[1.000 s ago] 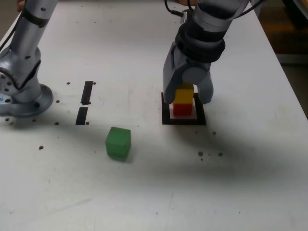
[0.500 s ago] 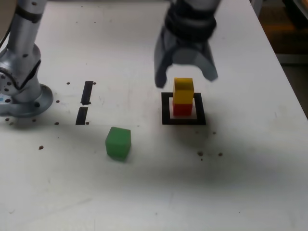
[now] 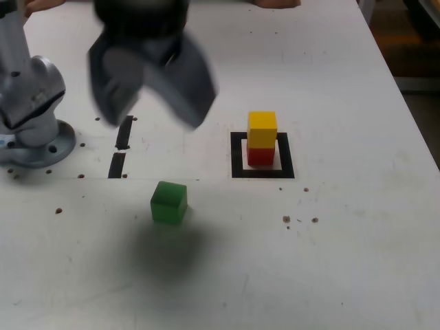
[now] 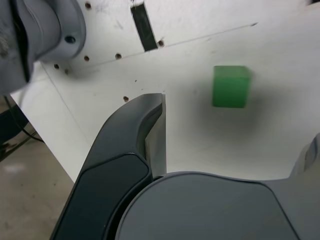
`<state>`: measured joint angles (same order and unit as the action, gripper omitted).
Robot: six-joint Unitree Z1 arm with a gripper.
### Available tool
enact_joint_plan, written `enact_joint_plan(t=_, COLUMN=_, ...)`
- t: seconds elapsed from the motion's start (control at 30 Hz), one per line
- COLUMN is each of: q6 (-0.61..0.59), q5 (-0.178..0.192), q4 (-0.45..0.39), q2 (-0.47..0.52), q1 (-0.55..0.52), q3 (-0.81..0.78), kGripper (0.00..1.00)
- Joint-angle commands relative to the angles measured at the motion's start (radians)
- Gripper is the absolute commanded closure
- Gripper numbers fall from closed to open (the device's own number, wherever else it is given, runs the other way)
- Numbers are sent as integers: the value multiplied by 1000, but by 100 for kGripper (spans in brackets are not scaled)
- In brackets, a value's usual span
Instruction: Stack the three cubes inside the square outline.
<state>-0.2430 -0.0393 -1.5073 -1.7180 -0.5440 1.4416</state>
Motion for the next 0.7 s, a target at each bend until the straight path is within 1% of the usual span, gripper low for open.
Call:
enact_joint_plan(t=0.0, q6=-20, q5=-23, q4=58, q2=-3, q1=-25, q3=-54, kGripper=3)
enact_joint_plan(t=0.03, q6=-29, q5=-33, q4=97, q2=-4, q1=-38, q3=-85, kGripper=3)
enact_joint_plan(t=0.07, q6=-38, q5=-42, q4=154, q2=-5, q1=-52, q3=-126, kGripper=2)
enact_joint_plan(t=0.23, q6=-59, q5=-74, q4=379, q2=-21, q1=-86, q3=-288, kGripper=2)
enact_joint_plan(t=0.37, q6=-66, q5=-100, q4=526, q2=-47, q1=-94, q3=-387, kGripper=2)
enact_joint_plan(t=0.43, q6=-66, q5=-101, q4=570, q2=-61, q1=-94, q3=-408, kGripper=2)
enact_joint_plan(t=0.5, q6=-68, q5=-90, q4=592, q2=-76, q1=-94, q3=-410, kGripper=2)
enact_joint_plan(t=0.67, q6=-95, q5=-48, q4=592, q2=-113, q1=-93, q3=-391, kGripper=8)
